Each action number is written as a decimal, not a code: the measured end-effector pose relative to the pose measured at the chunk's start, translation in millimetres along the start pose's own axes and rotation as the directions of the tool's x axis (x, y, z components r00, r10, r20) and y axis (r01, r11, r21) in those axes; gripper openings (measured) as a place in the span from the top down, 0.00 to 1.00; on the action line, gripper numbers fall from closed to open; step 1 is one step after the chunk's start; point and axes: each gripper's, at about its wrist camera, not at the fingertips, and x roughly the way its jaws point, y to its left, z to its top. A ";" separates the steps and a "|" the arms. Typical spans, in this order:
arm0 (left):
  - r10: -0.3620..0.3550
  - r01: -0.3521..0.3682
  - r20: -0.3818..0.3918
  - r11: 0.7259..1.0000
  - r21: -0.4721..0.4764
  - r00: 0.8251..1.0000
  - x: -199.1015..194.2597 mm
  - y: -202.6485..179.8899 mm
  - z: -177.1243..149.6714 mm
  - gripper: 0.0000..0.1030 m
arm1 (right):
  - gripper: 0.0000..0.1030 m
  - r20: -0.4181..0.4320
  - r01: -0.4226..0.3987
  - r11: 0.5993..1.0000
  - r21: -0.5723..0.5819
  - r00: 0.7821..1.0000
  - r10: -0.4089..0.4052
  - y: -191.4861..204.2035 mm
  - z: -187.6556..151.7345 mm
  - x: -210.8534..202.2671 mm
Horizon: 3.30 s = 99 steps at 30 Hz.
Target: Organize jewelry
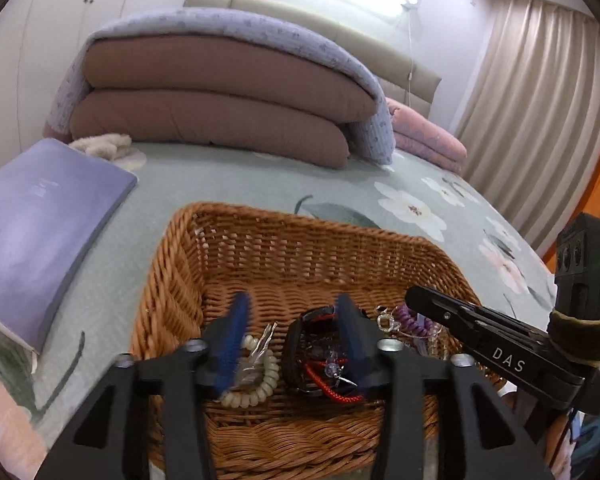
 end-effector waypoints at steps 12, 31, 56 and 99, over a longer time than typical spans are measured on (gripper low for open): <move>0.128 -0.146 0.125 0.979 0.143 0.984 -65.3 -40.0 -32.2 0.48 | 0.38 0.175 0.103 0.993 -0.065 0.980 -0.090 27.0 -61.3 -123.4; 0.267 -0.294 0.268 0.954 0.065 0.926 -182.3 -72.3 -142.3 0.25 | 0.24 0.268 0.236 0.963 -0.128 0.943 -0.195 51.3 -149.5 -200.9; 0.328 -0.350 0.235 0.935 0.060 0.915 -162.2 -69.2 -156.1 0.25 | 0.16 0.262 0.323 0.936 -0.139 0.924 -0.280 48.3 -156.8 -186.6; 0.330 -0.341 0.206 0.940 0.022 0.921 -157.7 -59.8 -156.6 0.25 | 0.14 0.261 0.336 0.927 -0.165 0.921 -0.287 53.2 -160.9 -183.9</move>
